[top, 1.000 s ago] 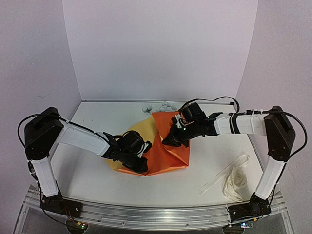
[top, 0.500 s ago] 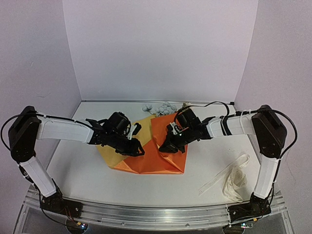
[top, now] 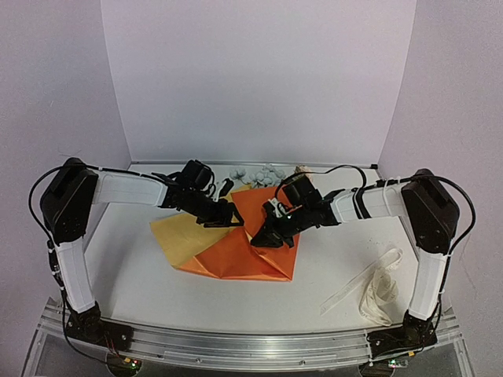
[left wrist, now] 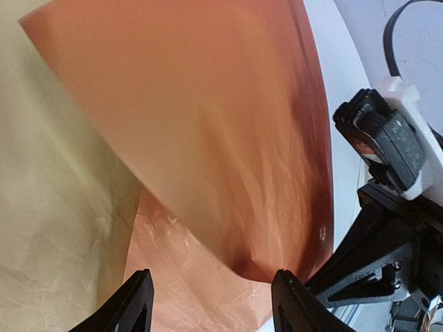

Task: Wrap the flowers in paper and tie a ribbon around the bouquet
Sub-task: Fold the one-fourth-folded wrapping paper at the center of the board.

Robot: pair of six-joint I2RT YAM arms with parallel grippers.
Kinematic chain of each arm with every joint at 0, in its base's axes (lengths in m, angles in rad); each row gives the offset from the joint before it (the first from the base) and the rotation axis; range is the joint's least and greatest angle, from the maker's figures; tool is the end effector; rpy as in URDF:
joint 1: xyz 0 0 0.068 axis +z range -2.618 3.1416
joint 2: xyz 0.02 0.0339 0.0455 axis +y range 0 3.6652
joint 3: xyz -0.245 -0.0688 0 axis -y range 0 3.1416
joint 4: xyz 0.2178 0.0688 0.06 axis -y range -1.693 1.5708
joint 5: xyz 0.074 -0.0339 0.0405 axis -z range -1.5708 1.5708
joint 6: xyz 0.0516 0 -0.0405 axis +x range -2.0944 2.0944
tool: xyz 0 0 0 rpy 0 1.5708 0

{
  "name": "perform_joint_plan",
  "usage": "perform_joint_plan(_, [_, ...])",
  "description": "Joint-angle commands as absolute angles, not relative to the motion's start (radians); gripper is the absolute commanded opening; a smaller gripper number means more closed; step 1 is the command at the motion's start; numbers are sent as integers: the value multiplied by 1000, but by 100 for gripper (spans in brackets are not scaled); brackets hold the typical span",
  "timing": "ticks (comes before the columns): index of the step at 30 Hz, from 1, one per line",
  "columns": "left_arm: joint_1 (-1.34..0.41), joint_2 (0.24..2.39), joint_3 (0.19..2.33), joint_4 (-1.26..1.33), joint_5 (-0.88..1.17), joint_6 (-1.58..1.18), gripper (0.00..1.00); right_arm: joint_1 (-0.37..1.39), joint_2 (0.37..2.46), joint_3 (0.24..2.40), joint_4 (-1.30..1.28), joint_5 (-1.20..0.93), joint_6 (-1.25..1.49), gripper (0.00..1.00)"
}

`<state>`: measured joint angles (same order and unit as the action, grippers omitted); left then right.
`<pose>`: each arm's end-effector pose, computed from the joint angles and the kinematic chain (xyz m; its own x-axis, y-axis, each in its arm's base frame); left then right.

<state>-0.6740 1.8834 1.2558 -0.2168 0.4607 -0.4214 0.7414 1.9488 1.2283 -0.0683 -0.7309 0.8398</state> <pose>0.2878 -0.2593 0.1774 -0.8560 0.2149 -0.4701 0.4817 0.6613 -0.5750 0.2665 0.2907 0.1628 -0.9820 -0.1476 -0.1178 -0.1777 0.5113 0.8409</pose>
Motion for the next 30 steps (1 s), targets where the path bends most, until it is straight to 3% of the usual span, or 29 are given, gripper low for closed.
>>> perform_joint_plan(1, [-664, 1935, 1330, -177, 499, -389, 60, 742, 1970, 1260, -43, -779, 842, 0])
perform_joint_plan(8, [-663, 1992, 1355, -129, 526, -420, 51, 742, 1982, 1256, -49, -788, 842, 0])
perform_joint_plan(14, [-663, 2016, 1367, -114, 537, -439, 38, 742, 1974, 1245, -73, -779, 815, 0])
perform_joint_plan(20, [-663, 2027, 1378, -120, 537, -439, 6, 743, 1957, 1241, -112, -777, 789, 1])
perform_joint_plan(22, [-663, 2025, 1377, -121, 526, -437, 0, 741, 1935, 1224, -121, -766, 782, 10])
perform_joint_plan(26, [-663, 2007, 1358, -116, 492, -440, 0, 733, 1874, 1171, -127, -734, 778, 40])
perform_joint_plan(30, [-663, 1973, 1324, -103, 457, -450, 0, 726, 1801, 1093, -126, -692, 789, 53])
